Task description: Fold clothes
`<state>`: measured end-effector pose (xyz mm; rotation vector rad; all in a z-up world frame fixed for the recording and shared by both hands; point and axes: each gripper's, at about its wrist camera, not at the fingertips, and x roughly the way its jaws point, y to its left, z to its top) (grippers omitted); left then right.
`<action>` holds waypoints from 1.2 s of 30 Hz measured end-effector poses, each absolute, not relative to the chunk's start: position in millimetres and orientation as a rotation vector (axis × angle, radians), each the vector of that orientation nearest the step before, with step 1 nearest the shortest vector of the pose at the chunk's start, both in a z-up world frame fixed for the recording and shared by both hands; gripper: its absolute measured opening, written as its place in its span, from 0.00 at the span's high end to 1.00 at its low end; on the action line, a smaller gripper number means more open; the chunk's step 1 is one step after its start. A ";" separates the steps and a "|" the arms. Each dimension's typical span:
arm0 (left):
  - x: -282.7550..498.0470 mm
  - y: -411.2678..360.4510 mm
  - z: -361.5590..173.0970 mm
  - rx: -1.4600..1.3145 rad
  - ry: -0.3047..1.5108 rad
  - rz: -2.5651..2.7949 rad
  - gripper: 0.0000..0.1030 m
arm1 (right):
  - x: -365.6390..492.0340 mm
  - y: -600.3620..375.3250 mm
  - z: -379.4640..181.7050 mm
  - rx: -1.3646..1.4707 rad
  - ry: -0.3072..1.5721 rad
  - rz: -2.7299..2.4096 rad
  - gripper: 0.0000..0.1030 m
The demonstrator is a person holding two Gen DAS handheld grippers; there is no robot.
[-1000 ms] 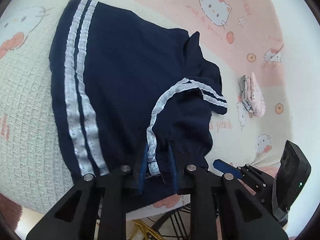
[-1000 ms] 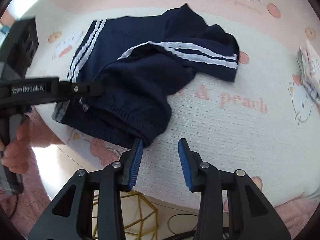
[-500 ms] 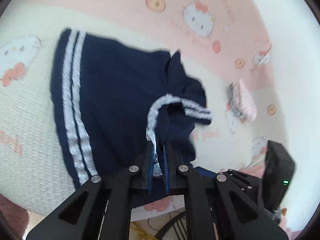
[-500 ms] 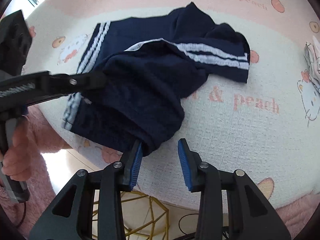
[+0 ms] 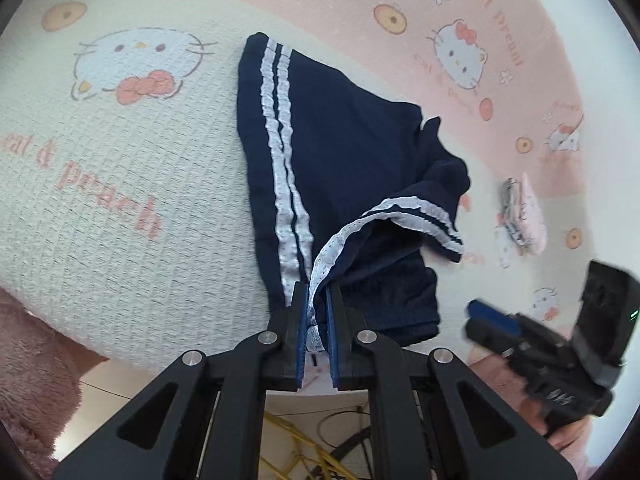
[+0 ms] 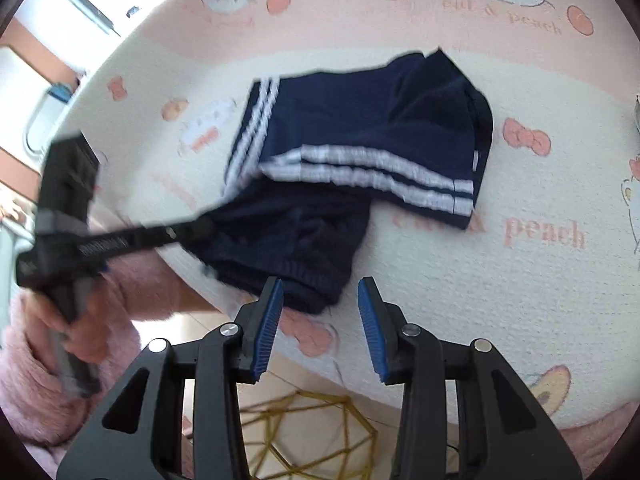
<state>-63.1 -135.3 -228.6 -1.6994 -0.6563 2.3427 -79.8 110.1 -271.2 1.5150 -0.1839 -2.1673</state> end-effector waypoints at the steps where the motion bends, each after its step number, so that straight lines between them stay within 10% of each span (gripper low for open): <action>1: -63.6 -132.8 -228.5 -1.710 -0.609 2.360 0.91 | -82.5 109.8 -269.4 1.486 -0.204 -2.206 0.62; 36: -57.6 -143.8 -215.9 -1.772 -0.482 2.330 0.87 | -94.2 88.7 -317.4 1.649 -0.088 -2.262 0.67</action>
